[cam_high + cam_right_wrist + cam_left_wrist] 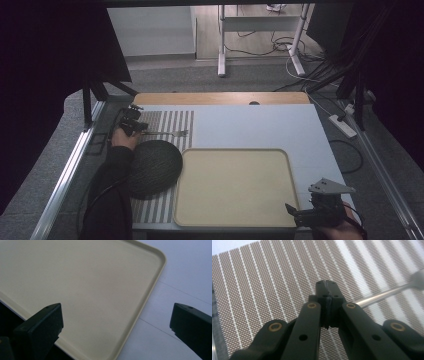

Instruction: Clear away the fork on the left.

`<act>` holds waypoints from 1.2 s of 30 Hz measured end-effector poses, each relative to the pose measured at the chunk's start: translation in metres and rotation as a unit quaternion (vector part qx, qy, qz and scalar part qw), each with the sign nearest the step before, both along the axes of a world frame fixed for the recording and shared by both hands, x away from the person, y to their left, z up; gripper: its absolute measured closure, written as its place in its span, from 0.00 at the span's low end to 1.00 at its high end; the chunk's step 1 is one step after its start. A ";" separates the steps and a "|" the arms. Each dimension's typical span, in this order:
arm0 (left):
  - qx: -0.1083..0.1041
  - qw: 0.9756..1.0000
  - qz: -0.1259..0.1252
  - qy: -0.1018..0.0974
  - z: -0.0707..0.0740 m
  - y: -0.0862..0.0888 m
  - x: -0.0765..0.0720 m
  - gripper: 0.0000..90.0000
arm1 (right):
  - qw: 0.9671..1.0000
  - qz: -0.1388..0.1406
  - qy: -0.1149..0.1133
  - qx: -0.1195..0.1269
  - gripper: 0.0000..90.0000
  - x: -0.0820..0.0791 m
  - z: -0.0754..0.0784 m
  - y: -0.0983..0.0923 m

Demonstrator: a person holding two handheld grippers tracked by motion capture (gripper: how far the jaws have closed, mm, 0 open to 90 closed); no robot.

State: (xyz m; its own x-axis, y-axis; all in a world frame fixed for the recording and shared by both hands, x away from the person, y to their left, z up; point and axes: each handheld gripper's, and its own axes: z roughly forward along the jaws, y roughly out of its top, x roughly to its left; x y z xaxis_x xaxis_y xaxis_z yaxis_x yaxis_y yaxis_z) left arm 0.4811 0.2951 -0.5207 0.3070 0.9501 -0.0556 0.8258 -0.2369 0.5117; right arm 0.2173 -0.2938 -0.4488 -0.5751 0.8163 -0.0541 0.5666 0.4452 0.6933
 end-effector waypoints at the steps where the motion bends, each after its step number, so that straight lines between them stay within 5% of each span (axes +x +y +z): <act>1: 0.002 1.000 0.003 0.006 -0.002 0.001 0.001 0.99 | 1.000 0.000 0.000 0.000 0.00 0.000 0.000 0.000; 5: -0.007 1.000 0.004 0.015 -0.008 0.007 0.000 0.99 | 1.000 0.001 0.000 0.001 0.00 0.000 0.000 0.000; 17: 0.014 0.998 -0.034 0.055 -0.001 -0.001 -0.021 0.99 | 1.000 0.005 -0.003 0.000 0.00 -0.001 0.000 0.001; 24: 0.006 0.995 -0.055 0.078 0.001 -0.003 -0.029 0.99 | 1.000 0.009 -0.002 -0.003 0.00 -0.001 0.000 0.001; 31: -0.007 0.995 -0.052 0.081 0.002 -0.001 -0.027 0.99 | 1.000 0.010 -0.002 -0.003 0.00 -0.001 0.000 0.001; 34: -0.022 0.997 -0.037 0.059 0.008 0.000 -0.025 0.82 | 1.000 0.010 -0.002 -0.002 0.00 -0.001 0.000 0.001; 35: -0.031 0.998 -0.034 0.050 0.010 -0.001 -0.024 0.67 | 1.000 0.010 -0.002 -0.003 0.00 -0.001 0.000 0.001; 36: -0.033 0.998 -0.031 0.045 0.011 -0.002 -0.023 0.67 | 1.000 0.010 -0.002 -0.003 0.00 -0.001 0.000 0.001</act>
